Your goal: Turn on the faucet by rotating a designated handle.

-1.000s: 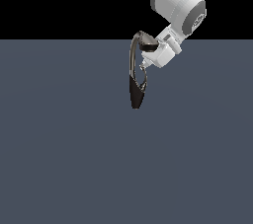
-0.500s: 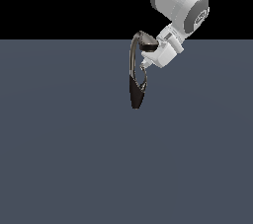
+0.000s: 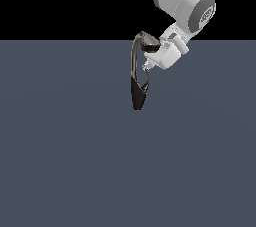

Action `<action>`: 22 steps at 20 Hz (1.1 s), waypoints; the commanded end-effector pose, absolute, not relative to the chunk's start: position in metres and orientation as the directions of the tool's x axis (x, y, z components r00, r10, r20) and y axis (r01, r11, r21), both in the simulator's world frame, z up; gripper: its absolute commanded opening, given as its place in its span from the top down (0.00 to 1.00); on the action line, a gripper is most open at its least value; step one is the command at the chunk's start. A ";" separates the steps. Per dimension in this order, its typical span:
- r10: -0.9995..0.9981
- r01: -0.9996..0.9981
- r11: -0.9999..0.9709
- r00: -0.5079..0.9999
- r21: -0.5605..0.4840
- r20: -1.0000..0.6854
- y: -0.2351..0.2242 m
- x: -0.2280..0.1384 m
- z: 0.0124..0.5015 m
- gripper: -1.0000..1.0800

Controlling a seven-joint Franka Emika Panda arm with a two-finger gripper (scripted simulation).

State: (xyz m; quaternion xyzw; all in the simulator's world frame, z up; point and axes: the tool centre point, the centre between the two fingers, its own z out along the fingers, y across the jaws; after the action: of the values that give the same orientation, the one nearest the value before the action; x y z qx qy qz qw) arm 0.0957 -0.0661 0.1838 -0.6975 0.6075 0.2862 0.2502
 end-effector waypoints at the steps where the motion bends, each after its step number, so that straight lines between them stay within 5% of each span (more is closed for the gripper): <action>1: -0.700 -0.989 -0.145 0.101 0.002 -0.707 -0.062 0.088 0.188 1.00; 22: -0.699 -0.988 -0.152 0.120 -0.018 -0.704 -0.077 0.050 0.183 1.00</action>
State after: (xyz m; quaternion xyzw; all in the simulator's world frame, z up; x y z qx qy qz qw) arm 0.0496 -0.0770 0.1829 -0.7038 0.5995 0.2839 0.2545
